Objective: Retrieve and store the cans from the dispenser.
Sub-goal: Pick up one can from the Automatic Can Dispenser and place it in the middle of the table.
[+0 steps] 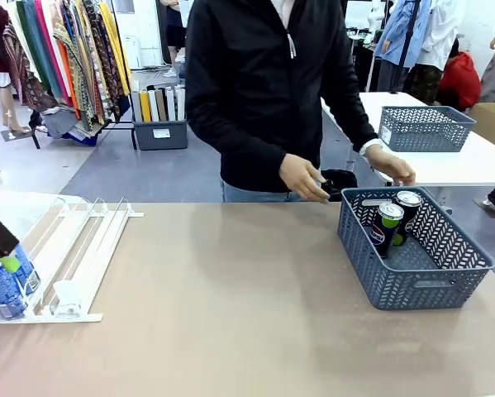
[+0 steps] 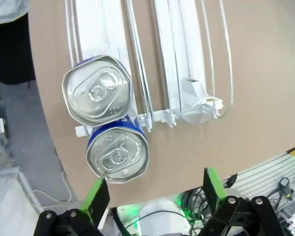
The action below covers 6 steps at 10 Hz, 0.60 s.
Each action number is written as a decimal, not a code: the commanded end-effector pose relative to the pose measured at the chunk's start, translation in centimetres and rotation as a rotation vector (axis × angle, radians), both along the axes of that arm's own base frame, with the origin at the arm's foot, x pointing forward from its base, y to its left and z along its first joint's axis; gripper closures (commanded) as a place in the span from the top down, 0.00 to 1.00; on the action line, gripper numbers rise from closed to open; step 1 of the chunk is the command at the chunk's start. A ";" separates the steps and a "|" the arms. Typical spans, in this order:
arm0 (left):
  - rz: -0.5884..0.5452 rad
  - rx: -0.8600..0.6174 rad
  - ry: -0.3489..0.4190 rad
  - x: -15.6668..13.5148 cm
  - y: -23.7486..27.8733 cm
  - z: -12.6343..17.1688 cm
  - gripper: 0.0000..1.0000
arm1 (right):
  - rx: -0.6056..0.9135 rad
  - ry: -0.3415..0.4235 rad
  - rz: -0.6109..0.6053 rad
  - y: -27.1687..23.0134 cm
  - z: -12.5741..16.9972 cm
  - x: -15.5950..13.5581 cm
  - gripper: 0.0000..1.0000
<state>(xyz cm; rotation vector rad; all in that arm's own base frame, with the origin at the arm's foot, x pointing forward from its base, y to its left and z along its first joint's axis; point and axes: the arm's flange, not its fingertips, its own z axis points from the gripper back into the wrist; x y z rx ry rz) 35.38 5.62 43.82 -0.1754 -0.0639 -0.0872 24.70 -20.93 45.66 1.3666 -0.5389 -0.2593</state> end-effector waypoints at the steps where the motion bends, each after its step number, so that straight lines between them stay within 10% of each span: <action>1: -0.011 0.044 0.003 0.4 0.0 -1.2 1.00 | -0.001 -0.025 0.007 -0.1 0.3 0.0 1.00; 6: 0.005 0.162 -0.017 2.2 -0.3 -4.0 1.00 | -0.001 -0.025 0.007 -0.1 0.3 0.0 1.00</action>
